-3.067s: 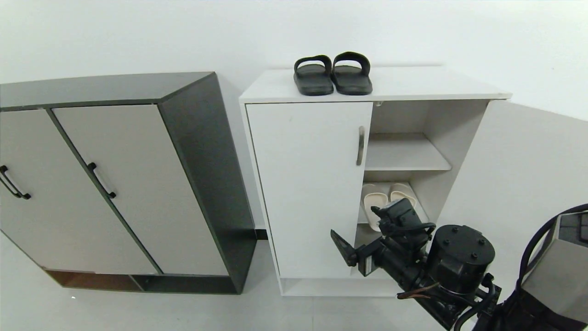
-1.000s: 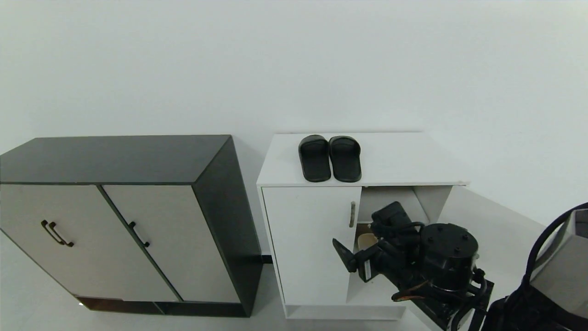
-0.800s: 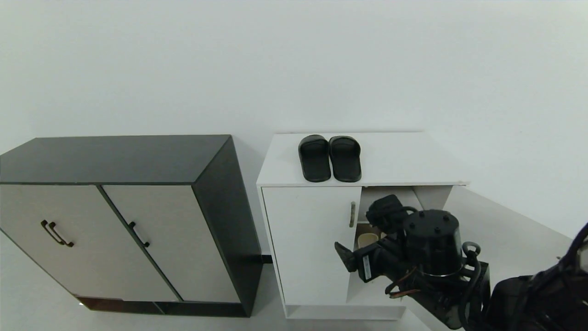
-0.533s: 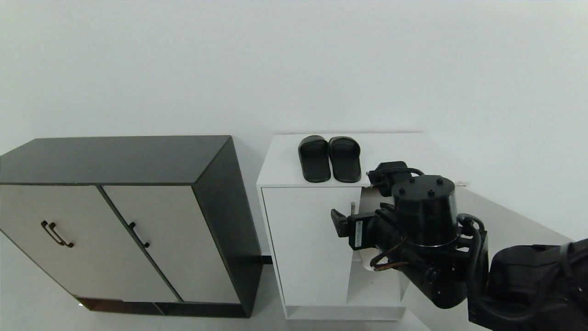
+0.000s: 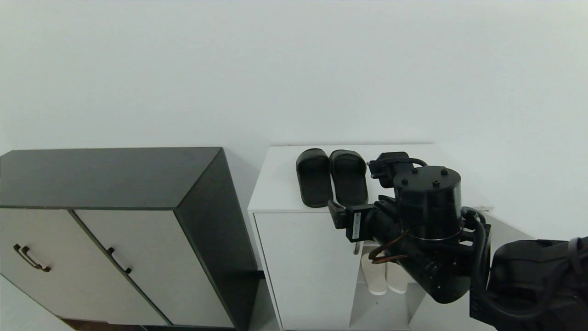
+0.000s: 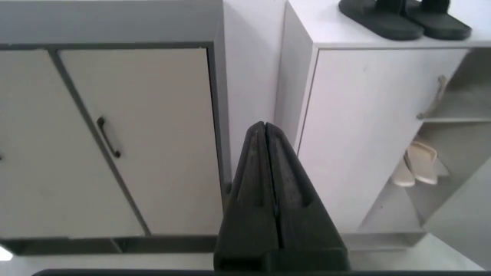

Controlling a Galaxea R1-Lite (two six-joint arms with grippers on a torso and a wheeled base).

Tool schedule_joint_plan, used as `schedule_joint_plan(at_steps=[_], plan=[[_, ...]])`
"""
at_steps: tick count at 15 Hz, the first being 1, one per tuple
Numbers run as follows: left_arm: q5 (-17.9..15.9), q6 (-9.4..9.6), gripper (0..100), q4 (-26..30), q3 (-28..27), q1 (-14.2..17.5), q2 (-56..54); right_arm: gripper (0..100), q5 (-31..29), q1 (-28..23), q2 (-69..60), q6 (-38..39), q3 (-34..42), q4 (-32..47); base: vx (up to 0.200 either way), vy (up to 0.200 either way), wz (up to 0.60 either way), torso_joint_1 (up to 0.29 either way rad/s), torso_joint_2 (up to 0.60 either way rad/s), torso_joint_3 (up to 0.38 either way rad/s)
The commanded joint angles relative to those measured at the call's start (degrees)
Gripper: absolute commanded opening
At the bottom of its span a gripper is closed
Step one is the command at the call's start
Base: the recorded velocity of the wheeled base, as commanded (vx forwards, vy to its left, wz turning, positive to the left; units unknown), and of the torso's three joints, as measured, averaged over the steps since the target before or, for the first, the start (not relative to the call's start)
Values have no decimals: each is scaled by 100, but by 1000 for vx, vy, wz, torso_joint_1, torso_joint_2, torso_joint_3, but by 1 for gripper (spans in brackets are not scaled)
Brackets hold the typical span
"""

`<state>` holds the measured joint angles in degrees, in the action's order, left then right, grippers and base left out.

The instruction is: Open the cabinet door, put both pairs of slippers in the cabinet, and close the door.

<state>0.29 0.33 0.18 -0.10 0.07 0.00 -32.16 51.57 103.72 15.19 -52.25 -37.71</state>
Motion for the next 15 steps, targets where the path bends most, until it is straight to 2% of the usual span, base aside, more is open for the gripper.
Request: schedule_joint_plan(at_steps=[1,5,8,9,15], plan=[[6,2,0,-1,1,1,9,100,-45,3,105,10,13,-9,200,0,0,-12,-7,-2],[6,-7,0,-1,1,1,9,100,-89,-6,404,-7,66,-334,200,0,0,4,0,2],[-3,2,0,8,1,1,9,100,-62,-33,773,-7,-198,-334,0,0,0,0,0,0],[-3,2,0,-1,1,1,9,100,-80,-147,1186,-42,-681,-316,0,0,0,0,0,0],[-3,2,0,-1,1,1,9,100,-106,-446,2118,-253,-2096,281,0,0,0,0,0,0]])
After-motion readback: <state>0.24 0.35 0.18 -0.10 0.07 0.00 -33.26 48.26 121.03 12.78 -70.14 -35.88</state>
